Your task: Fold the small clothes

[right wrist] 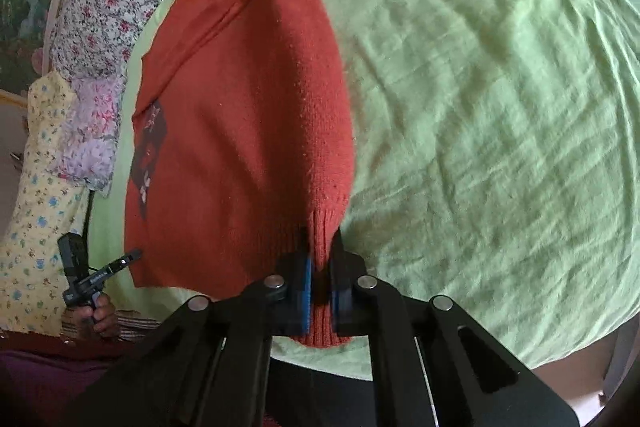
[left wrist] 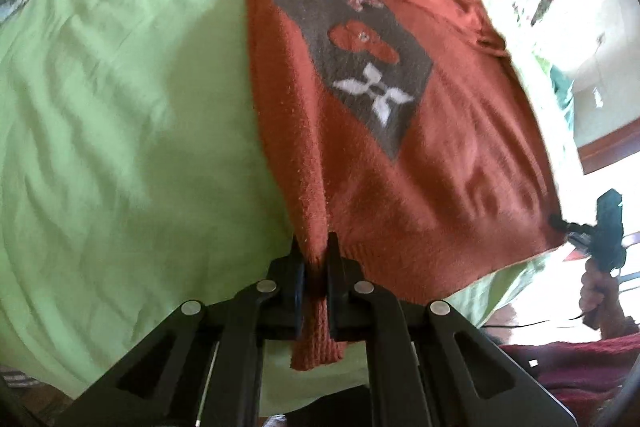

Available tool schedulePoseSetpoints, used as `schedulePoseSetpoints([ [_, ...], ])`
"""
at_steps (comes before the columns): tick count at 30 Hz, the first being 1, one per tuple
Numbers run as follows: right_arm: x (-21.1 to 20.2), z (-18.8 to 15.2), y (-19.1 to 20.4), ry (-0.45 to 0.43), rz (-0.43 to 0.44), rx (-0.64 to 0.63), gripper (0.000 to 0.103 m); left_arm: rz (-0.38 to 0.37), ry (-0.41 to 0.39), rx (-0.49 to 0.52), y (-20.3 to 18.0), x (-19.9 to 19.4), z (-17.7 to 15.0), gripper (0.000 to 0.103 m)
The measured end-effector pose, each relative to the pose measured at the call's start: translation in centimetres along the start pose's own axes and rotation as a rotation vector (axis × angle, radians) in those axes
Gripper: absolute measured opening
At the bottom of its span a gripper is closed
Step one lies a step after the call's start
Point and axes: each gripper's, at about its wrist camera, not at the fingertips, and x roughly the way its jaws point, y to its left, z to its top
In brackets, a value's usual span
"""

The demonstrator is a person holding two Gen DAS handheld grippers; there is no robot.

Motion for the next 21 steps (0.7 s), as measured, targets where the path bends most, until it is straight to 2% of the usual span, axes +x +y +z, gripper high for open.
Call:
schedulePoseSetpoints([
  [5, -1.2, 0.6, 1.1, -0.032, 0.113, 0.02, 0.007, -0.096, -0.088, -0.026, -0.4, -2.7, 1.4, 0.006],
  [9, -3.2, 2.2, 2.2, -0.096, 0.231, 0.032, 0.007, -0.1, -0.142, -0.004, -1.5, -4.9, 3.7, 0.006],
  [12, -4.4, 4.2, 3.4, -0.144, 0.301, 0.038, 0.007, -0.108, -0.222, 0.02, -2.4, -7.3, 6.7, 0.006],
  [15, -5.3, 6.9, 5.1, -0.183, 0.351, 0.022, 0.007, -0.122, -0.294, 0.018, -3.0, -8.9, 9.9, 0.006],
  [18, -6.2, 10.2, 6.7, -0.221, 0.392, -0.006, 0.007, -0.101, -0.368, 0.014, -3.5, -10.2, 13.8, 0.006],
  [21, -6.2, 14.0, 8.2, -0.254, 0.421, -0.031, 0.007, -0.103, -0.421, -0.009, -3.7, -10.3, 17.1, 0.006],
])
